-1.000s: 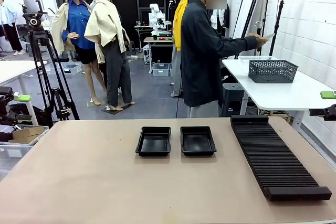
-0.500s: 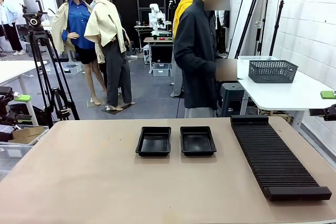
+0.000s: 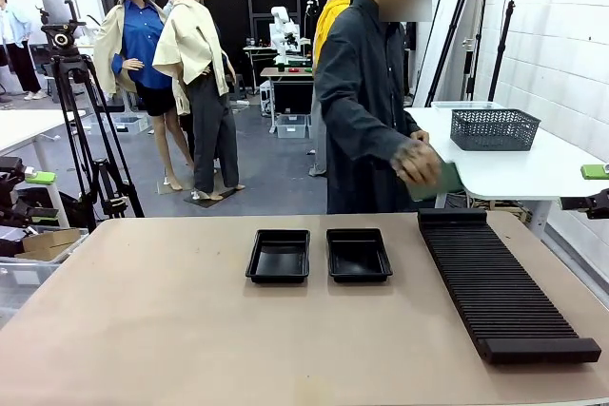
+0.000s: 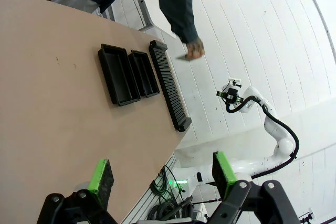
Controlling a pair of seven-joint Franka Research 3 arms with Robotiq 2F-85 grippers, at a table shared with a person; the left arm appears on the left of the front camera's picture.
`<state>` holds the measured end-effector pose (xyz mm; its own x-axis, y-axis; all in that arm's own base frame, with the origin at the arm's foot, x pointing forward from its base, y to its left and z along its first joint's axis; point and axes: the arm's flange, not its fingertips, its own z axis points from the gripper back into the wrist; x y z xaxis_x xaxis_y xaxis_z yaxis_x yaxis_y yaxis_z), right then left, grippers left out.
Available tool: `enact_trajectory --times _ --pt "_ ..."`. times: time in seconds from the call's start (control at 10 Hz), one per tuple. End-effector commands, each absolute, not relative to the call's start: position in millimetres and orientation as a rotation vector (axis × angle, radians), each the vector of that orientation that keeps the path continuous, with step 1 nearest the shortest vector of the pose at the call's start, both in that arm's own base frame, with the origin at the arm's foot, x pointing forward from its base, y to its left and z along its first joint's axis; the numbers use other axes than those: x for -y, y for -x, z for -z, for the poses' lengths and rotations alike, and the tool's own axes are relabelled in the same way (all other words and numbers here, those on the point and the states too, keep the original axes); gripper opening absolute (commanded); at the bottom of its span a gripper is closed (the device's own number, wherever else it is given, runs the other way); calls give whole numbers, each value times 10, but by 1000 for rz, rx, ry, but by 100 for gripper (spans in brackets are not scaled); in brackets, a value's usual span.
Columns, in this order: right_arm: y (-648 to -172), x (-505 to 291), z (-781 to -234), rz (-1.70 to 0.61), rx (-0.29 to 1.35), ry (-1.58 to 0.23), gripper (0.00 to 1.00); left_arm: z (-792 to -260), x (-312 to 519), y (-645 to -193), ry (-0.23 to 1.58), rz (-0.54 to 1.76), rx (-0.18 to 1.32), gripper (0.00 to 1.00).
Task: Inspect and transfer BCBs to ESD trays.
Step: Pick up the Blank PCB from the PCB Rack and place it in the left ESD tray.
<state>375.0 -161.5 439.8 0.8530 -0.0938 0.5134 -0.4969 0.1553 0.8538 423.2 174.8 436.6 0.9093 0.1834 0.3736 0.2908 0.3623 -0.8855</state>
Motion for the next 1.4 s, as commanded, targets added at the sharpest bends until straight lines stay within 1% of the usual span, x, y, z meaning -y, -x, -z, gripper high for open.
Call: enact_trajectory --times 0.0,1.3 --pt "-3745 1610 -4394 -302 513 -1405 100 -4386 -1760 -4216 1227 68 445 100" --pt "-3745 1610 -4394 -302 513 -1405 100 -4386 -1760 -4216 1227 68 445 100"
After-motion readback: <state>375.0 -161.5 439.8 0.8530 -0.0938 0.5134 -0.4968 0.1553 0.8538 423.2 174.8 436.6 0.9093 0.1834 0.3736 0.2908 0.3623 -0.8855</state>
